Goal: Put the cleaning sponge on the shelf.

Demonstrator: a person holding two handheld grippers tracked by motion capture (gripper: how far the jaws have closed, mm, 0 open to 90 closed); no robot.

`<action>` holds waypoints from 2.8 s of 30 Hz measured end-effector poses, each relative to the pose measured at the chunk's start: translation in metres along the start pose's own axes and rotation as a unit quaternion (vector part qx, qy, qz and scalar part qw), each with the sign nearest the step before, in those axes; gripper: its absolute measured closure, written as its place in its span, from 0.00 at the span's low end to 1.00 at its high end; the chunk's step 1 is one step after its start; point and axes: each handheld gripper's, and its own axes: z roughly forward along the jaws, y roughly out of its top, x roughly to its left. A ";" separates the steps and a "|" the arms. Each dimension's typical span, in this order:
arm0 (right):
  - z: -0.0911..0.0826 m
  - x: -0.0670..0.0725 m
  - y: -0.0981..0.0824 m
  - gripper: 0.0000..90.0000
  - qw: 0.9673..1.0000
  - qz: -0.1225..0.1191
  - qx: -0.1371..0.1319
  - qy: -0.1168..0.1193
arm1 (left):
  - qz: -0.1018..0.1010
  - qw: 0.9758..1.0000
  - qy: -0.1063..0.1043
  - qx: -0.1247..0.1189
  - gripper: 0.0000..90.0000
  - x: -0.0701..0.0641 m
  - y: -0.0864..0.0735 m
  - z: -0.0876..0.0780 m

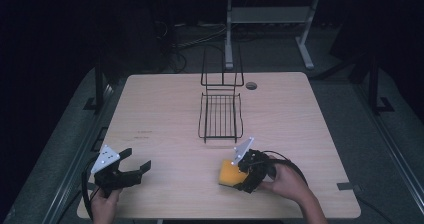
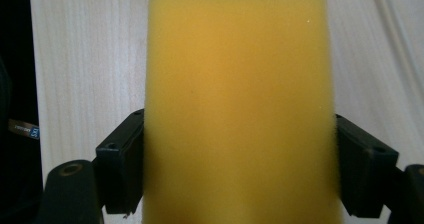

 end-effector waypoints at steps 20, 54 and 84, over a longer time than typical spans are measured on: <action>-0.022 -0.024 0.022 0.24 1.000 -0.009 -0.021 -0.004 | -0.001 1.000 -0.001 -0.001 0.16 0.001 0.000 -0.001; -0.029 -0.054 0.050 0.24 1.000 -0.016 -0.016 0.002 | -0.002 1.000 0.001 -0.003 0.16 0.002 0.001 -0.001; -0.021 -0.085 0.073 0.24 1.000 -0.015 -0.009 0.014 | -0.006 1.000 0.001 -0.003 0.16 0.003 0.000 -0.002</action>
